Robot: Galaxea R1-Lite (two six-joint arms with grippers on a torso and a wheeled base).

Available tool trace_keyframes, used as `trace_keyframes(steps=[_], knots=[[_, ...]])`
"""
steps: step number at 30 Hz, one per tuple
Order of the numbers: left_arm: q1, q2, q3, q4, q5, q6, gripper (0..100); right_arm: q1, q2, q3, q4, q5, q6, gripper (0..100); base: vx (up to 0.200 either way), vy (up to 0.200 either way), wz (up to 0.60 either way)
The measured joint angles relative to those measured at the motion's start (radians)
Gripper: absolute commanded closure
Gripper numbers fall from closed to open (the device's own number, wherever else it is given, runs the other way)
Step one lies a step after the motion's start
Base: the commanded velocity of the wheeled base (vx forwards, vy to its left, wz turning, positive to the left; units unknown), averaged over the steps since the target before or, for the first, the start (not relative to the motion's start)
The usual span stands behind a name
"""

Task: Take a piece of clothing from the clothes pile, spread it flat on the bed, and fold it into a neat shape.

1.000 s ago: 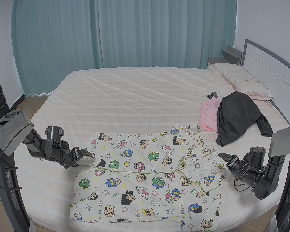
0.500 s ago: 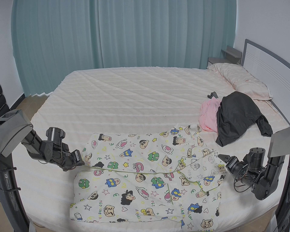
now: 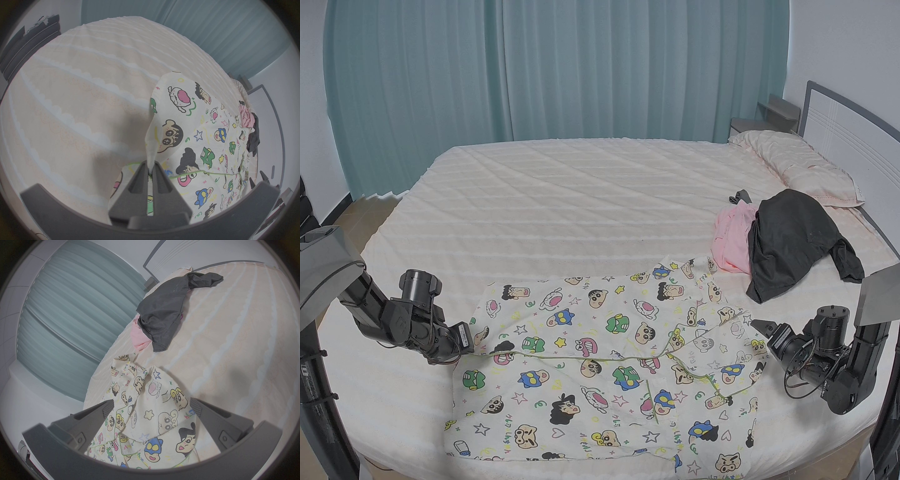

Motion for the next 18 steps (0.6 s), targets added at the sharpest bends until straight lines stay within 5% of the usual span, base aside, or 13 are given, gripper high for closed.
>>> trace_keyframes(steps=[2,3,18], knots=[[-0.004,-0.003,0.003,-0.001,0.014,0.0,100,0.0,-0.001,0.003,-0.002,0.0,0.0,0,0.0,0.0,0.0],[-0.005,-0.004,0.004,-0.001,0.017,0.0,0,0.0,-0.001,0.004,-0.003,0.0,0.0,0,0.0,0.0,0.0],[0.041,-0.099,0.077,0.006,-0.03,-0.021,0,0.005,-0.013,0.047,-0.04,0.0,-0.004,0,0.0,0.0,0.0]])
